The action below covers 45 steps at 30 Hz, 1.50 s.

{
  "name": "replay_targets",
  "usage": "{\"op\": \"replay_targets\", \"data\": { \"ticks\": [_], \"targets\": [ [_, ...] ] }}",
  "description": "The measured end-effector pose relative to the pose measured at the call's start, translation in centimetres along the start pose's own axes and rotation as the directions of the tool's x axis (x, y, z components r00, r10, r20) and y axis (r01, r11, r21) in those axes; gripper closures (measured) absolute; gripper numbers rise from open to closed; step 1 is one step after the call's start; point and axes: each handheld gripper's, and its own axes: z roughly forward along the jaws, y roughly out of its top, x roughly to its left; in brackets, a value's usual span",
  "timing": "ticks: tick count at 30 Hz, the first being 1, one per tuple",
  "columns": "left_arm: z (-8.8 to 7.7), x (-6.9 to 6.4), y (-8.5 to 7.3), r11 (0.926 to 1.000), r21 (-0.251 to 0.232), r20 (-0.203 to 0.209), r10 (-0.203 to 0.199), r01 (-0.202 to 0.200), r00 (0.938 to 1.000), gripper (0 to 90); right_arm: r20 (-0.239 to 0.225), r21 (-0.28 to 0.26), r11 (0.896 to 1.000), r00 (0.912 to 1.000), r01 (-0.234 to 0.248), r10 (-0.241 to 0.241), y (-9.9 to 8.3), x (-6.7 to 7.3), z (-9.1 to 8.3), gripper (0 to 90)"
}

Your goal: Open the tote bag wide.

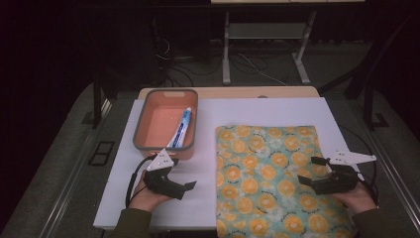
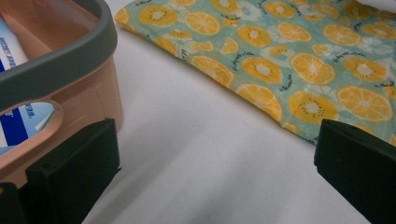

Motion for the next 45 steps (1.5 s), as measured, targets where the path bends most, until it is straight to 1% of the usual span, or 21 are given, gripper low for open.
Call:
{"op": "replay_targets", "data": {
  "ticks": [3, 5, 8, 9, 12, 13, 15, 19, 22, 26, 27, 28, 30, 34, 35, 37, 40, 41, 43, 44, 45],
  "targets": [
    [0.1, -0.2, 0.1, 1.0, -0.003, -0.005, -0.003, 0.003, 1.0, 0.0, 0.0, -0.003, 1.0, 1.0, -0.003, 0.003, 0.0, -0.1, 0.0, 9.3],
    [0.2, -0.4, 0.1, 1.0, -0.004, 0.003, -0.003, 0.003, 1.0, 0.0, -0.002, 0.003, 1.0, 1.0, -0.004, 0.004, 0.0, 0.0, 0.0, 9.3],
    [0.7, -0.8, 0.3, 0.9999, 0.009, 0.01, 0.009, -0.009, 0.9999, 0.0, -0.003, 0.002, 1.0, 1.0, 0.008, -0.008, 0.0, 0.1, 0.0, 9.3],
    [1.2, -1.2, 0.4, 0.9996, 0.02, 0.012, 0.022, -0.022, 0.9997, 0.1, -0.003, 0.001, 1.0, 1.0, 0.007, -0.007, 0.1, 0.2, 0.0, 9.3],
    [1.7, -1.3, 0.6, 0.9996, 0.024, 0.028, 0.018, -0.018, 0.9995, 1.3, -0.001, 0.0, 1.0, 1.0, 0.003, -0.003, 0.1, 0.1, 0.1, 9.4],
    [2.3, -1.6, 0.8, 0.999, 0.04, 0.044, 0.02, -0.022, 0.9988, 3.0, 0.0, 0.001, 1.0, 1.0, 0.002, -0.002, 0.1, 0.1, 0.1, 9.3],
    [2.9, -2.0, 1.0, 0.9982, 0.055, 0.051, 0.022, -0.025, 0.9985, 4.6, 0.0, 0.001, 1.0, 1.0, 0.003, -0.003, 0.1, 0.1, 0.1, 9.4],
    [4.0, -2.8, 1.4, 0.9982, 0.051, 0.067, 0.029, -0.032, 0.9973, 8.3, 0.001, 0.002, 1.0, 1.0, -0.002, 0.002, 0.0, 0.0, 0.1, 9.3],
    [4.7, -3.2, 1.8, 0.9981, 0.046, 0.065, 0.039, -0.042, 0.9972, 11.7, 0.001, 0.0, 1.0, 1.0, 0.0, 0.0, 0.0, 0.0, 0.1, 9.3],
    [5.4, -3.6, 2.0, 0.9986, 0.042, 0.068, 0.03, -0.033, 0.9973, 15.1, 0.003, 0.002, 1.0, 1.0, 0.0, 0.0, 0.0, 0.0, 0.2, 9.3],
    [6.1, -3.8, 2.0, 0.9983, 0.052, 0.077, 0.021, -0.025, 0.9968, 15.1, 0.003, 0.004, 1.0, 1.0, 0.0, 0.0, 0.0, 0.0, 0.2, 9.4],
    [6.1, -3.8, 2.0, 0.9983, 0.052, 0.077, 0.021, -0.025, 0.9968, 15.2, 0.002, 0.005, 1.0, 1.0, 0.001, -0.001, 0.0, 0.0, 0.2, 9.4],
    [7.1, -4.2, 2.0, 0.9964, 0.079, 0.084, 0.023, -0.03, 0.9962, 15.9, 0.002, 0.004, 1.0, 1.0, 0.003, -0.003, 0.0, 0.0, 0.2, 9.4],
    [8.1, -4.5, 2.0, 0.9941, 0.102, 0.097, 0.028, -0.038, 0.9949, 22.7, 0.005, 0.005, 1.0, 1.0, 0.0, 0.0, 0.0, 0.0, 0.2, 9.4],
    [8.7, -4.5, 2.0, 0.9919, 0.12, 0.09, 0.032, -0.043, 0.9954, 23.8, 0.005, 0.004, 1.0, 1.0, 0.001, -0.001, 0.0, 0.0, 0.2, 9.3],
    [9.1, -4.4, 2.0, 0.9901, 0.134, 0.081, 0.033, -0.044, 0.9962, 26.3, 0.005, 0.004, 1.0, 1.0, 0.002, -0.002, 0.0, 0.0, 0.2, 9.3],
    [9.5, -4.4, 1.9, 0.988, 0.147, 0.081, 0.036, -0.047, 0.9961, 32.5, 0.005, 0.005, 1.0, 1.0, 0.003, -0.003, 0.0, 0.0, 0.2, 9.4],
    [9.8, -4.4, 1.9, 0.9878, 0.148, 0.066, 0.041, -0.05, 0.997, 34.3, 0.004, 0.004, 1.0, 1.0, 0.002, -0.002, 0.0, 0.0, 0.2, 9.3],
    [9.8, -4.5, 2.0, 0.9875, 0.148, 0.056, 0.047, -0.054, 0.9973, 42.2, 0.005, 0.003, 1.0, 1.0, 0.003, -0.003, 0.0, 0.0, 0.2, 9.3],
    [9.8, -4.5, 2.1, 0.9855, 0.154, 0.027, 0.068, -0.072, 0.9973, 46.8, 0.005, 0.003, 1.0, 1.0, 0.003, -0.003, 0.0, 0.0, 0.2, 9.4],
    [9.8, -4.6, 2.0, 0.9837, 0.157, 0.013, 0.088, -0.089, 0.996, 52.4, 0.005, 0.002, 1.0, 1.0, 0.003, -0.003, 0.0, 0.0, 0.2, 9.3]
  ]
}}
